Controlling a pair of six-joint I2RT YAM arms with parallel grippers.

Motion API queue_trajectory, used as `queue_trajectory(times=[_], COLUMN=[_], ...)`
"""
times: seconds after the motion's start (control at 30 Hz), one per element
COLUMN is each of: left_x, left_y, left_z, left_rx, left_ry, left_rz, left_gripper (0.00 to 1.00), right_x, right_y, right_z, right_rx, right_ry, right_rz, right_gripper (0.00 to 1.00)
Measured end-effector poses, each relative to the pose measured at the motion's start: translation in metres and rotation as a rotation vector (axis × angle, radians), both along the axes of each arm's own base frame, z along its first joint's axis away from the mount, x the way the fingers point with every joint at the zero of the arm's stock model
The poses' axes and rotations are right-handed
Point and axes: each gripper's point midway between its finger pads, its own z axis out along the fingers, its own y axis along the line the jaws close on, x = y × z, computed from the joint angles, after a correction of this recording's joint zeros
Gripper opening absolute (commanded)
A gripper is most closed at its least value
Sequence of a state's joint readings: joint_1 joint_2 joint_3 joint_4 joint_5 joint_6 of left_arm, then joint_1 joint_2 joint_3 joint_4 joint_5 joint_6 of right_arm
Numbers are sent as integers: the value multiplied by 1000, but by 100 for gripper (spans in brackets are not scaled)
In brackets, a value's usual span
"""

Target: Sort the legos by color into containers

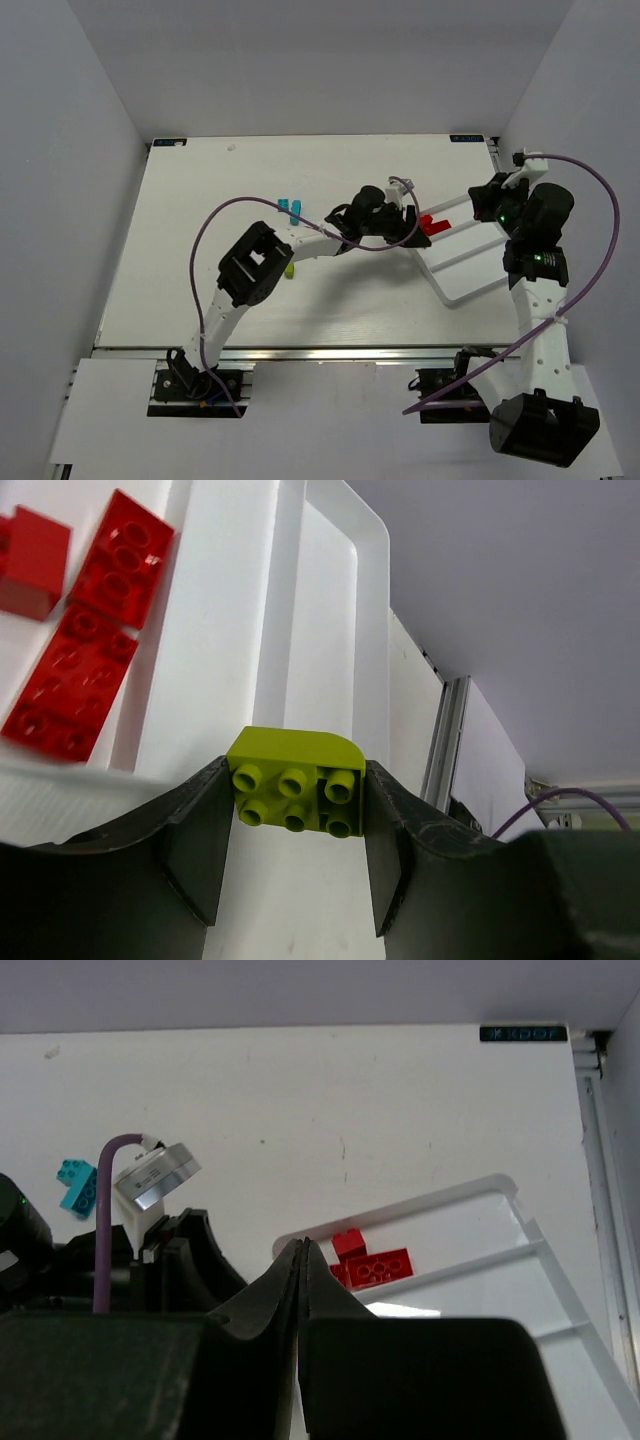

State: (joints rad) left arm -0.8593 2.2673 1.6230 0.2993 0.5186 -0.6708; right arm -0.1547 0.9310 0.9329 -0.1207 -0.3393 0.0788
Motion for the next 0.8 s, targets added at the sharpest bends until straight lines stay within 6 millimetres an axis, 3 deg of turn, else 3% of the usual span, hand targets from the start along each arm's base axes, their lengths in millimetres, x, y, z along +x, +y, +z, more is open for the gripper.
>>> queue_trajectory(times=[0.13, 0.3, 0.6, 0.8], left_x=[1, 5, 15, 25], left_y=[-30, -53, -57, -61], left_z=[-9, -3, -19, -10], left_rx=[-14, -37, 12, 12], left_ry=[-8, -27, -8, -23], left_rz=[-38, -52, 0, 27], left_gripper=[32, 47, 71, 77], right_x=[-4, -9, -14, -16], right_y=[-4, -2, 2, 6], right_z=[-28, -32, -29, -28], right_rx=[37, 56, 71, 79], right_ry=[68, 76, 67, 64], right_rz=[-5, 23, 72, 105], right_gripper=[0, 1, 5, 12])
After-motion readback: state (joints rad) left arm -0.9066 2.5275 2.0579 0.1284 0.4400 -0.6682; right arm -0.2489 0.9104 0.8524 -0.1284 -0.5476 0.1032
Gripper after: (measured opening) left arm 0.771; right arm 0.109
